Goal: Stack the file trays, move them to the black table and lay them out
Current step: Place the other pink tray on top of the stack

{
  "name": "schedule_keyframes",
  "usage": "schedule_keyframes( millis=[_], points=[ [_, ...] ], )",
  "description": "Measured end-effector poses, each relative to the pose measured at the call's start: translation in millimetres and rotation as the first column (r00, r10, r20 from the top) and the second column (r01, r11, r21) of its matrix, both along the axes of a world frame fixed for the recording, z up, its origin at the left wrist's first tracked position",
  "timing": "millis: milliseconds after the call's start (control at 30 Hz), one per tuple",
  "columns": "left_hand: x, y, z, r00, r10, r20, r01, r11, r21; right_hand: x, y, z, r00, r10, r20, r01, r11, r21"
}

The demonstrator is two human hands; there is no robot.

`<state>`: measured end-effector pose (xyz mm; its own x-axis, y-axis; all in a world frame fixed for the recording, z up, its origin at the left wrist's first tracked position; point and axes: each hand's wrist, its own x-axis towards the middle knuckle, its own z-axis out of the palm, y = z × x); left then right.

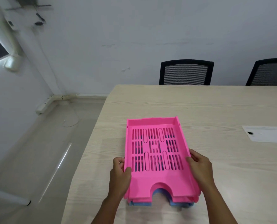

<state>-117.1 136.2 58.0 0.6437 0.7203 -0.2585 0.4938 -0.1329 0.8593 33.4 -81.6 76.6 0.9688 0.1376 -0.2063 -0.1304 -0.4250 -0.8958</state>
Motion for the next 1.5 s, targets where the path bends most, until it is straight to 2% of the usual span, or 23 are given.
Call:
schedule_keyframes(
  millis=[567, 767, 1000, 1200, 1333, 1500],
  points=[
    [5.8, -7.4, -4.0, 1.000, -0.002, -0.018, 0.003, 0.999, 0.040, 4.8, -11.4, -10.1, 0.999, -0.041, -0.011, 0.042, 0.999, 0.010],
    [8.0, -5.4, -6.6, 0.999, 0.015, 0.033, -0.016, 1.000, 0.019, 8.2, -11.8, -12.3, 0.999, -0.026, -0.035, 0.026, 1.000, 0.016],
    [36.9, 22.4, -21.2, 0.998, -0.048, 0.038, 0.055, 0.980, -0.193, 22.1, -9.8, -16.1, 0.995, 0.026, -0.101, -0.023, 0.999, 0.029],
    [63.5, 40.7, -32.7, 0.999, -0.020, 0.029, 0.030, 0.909, -0.415, 40.4, -5.5, -34.3, 0.927, 0.177, -0.330, -0.138, 0.981, 0.138],
    [71.8, 74.1, -104.4, 0.998, -0.064, 0.011, 0.061, 0.873, -0.484, 45.0, -3.5, -30.1, 0.890, 0.216, -0.402, -0.125, 0.963, 0.240],
    [72.9, 68.5, -89.9, 0.997, -0.076, 0.001, 0.066, 0.861, -0.504, 51.2, -3.2, -34.3, 0.856, 0.248, -0.453, -0.111, 0.945, 0.307]
  ],
)
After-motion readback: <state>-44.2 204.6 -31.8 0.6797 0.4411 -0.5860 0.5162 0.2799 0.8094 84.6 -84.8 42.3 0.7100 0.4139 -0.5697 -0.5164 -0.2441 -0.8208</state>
